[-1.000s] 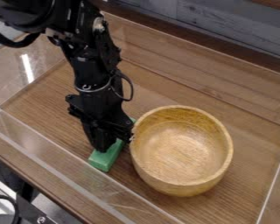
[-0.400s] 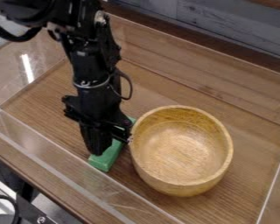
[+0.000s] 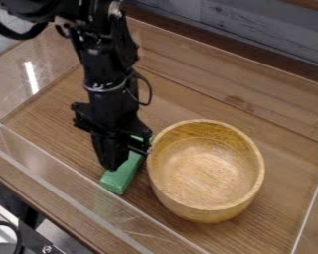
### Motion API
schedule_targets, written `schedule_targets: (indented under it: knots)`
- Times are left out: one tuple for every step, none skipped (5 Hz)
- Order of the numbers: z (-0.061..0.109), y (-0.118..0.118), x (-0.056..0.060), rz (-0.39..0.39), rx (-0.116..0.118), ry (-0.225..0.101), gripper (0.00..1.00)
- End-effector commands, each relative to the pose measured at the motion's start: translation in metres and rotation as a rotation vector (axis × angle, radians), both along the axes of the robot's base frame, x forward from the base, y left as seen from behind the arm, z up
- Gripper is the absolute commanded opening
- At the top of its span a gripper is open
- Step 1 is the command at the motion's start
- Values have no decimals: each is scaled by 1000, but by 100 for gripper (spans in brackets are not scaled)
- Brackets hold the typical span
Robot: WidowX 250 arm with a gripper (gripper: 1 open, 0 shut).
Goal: Put the green block in the brown bowl
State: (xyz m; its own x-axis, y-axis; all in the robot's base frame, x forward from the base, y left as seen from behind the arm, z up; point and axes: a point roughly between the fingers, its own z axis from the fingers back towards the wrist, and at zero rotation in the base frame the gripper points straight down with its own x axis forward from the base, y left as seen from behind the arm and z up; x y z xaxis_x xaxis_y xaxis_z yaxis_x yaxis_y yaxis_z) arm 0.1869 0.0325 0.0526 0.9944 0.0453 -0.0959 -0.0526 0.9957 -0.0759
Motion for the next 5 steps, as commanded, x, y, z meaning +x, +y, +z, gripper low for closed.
schedule_targets:
  knots:
    - [14, 0, 13, -2, 8, -56, 100]
    - [14, 0, 15, -3, 5, -59, 100]
    - [12, 0, 15, -2, 2, -64, 100]
    - [5, 0, 15, 0, -3, -70, 100]
    - [-2, 1, 14, 4, -9, -75, 100]
